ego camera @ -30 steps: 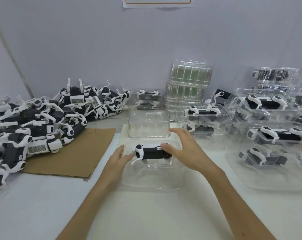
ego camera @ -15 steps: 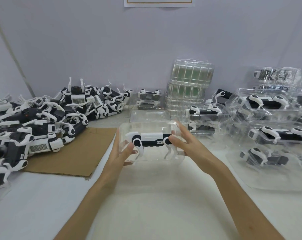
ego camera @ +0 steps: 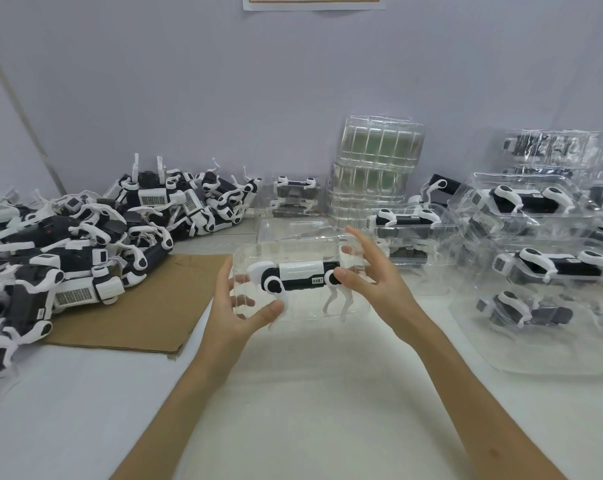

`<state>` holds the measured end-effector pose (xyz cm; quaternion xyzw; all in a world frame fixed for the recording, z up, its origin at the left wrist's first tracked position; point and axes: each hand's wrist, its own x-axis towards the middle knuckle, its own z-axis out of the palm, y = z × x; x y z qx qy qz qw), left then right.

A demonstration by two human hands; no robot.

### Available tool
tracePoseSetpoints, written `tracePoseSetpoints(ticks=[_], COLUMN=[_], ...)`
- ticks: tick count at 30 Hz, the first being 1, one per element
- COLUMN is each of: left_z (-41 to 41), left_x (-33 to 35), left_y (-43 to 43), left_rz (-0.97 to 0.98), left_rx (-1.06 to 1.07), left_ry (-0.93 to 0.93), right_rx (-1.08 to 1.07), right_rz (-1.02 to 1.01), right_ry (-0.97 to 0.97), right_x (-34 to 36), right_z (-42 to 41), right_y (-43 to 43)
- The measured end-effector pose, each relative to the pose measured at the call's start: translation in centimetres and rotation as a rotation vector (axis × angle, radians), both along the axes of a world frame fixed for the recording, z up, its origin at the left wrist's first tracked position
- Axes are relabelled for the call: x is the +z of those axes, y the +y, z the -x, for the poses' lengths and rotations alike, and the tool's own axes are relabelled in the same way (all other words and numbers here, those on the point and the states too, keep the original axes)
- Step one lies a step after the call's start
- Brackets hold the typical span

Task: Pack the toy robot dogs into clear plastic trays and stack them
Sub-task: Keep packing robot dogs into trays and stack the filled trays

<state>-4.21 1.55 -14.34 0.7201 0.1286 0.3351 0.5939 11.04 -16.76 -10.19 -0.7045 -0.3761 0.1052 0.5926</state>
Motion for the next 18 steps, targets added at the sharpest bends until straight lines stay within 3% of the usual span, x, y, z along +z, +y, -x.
tracePoseSetpoints(ticks=[6,18], left_z=[-0.1,0.2], left_x=[0.1,0.3], left_y=[0.7,0.4], left_rz=[0.12,0.039], left_rx=[0.03,-0.099], left_ry=[-0.016,0.04], right_rx=[0.022,-0.173], right_rz=[0.016,-0.051], right_ry=[-0.012,-0.055], right_x=[-0.4,-1.1], right_z=[0.4,0.1], right_y=[0.5,0.8])
